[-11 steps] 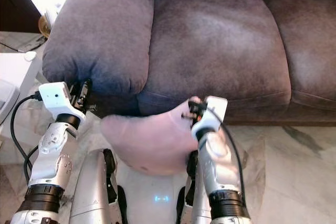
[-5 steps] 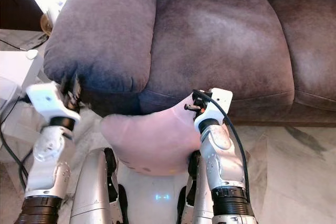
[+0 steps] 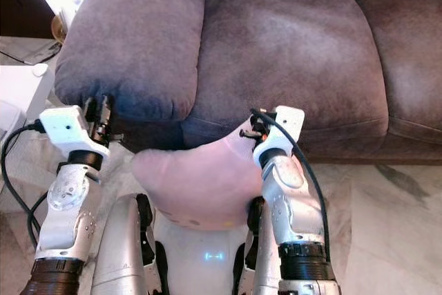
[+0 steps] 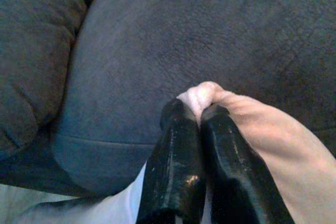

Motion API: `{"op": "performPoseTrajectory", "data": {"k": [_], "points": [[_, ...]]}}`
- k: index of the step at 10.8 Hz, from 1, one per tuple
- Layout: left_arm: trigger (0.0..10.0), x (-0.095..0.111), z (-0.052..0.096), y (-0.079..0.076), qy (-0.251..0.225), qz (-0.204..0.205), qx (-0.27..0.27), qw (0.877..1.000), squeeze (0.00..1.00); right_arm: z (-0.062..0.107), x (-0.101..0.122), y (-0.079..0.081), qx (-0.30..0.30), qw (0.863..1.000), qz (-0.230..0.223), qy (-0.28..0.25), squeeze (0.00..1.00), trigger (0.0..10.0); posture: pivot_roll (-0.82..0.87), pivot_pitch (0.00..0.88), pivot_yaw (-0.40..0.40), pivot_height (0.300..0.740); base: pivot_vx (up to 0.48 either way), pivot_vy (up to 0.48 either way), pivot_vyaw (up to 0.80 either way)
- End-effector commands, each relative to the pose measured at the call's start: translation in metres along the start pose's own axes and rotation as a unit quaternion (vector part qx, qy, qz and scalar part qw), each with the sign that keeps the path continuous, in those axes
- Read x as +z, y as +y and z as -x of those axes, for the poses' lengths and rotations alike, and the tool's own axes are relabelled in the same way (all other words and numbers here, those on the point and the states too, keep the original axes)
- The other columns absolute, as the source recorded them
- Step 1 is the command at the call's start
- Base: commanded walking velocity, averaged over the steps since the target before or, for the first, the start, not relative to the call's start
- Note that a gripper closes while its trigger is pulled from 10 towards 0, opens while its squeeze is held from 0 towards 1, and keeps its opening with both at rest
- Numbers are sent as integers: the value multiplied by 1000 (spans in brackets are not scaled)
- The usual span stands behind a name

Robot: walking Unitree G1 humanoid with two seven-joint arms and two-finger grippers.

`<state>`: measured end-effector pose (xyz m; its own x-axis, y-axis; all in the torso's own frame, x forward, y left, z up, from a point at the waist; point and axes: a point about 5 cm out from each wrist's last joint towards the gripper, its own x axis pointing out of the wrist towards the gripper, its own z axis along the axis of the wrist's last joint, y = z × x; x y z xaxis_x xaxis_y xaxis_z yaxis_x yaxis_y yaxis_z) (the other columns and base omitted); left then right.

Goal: Move the pillow to the sofa from floor

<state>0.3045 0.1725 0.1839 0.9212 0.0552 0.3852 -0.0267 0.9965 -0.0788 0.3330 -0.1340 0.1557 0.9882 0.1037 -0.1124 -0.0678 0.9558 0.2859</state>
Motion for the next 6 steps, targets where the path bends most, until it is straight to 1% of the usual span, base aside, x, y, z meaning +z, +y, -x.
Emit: {"op": "performPoseTrajectory", "data": {"k": [1,2,3,4,5,6], "points": [[10000,0,3,3,3,-3,7,1000,0,35,143,47,87,949,22,-302,0,10000,124,141,-5,523,0,0,0],[10000,1,2,3,2,-3,8,1000,0,40,156,52,94,942,24,-323,0,10000,123,144,-4,523,0,0,0],[10000,1,1,3,2,-2,10,1000,0,47,171,60,111,929,34,-350,0,10000,120,145,-3,523,0,0,0],[10000,1,-1,2,2,-1,9,1000,0,48,174,63,116,927,40,-355,0,10000,117,145,-3,523,0,0,0],[10000,1,-2,1,-1,2,10,1000,0,46,173,62,114,929,33,-352,0,10000,118,146,-4,523,0,0,0],[10000,1,-2,2,0,2,11,1000,0,40,165,59,113,936,22,-332,0,10000,115,147,-5,523,0,0,0]]}}
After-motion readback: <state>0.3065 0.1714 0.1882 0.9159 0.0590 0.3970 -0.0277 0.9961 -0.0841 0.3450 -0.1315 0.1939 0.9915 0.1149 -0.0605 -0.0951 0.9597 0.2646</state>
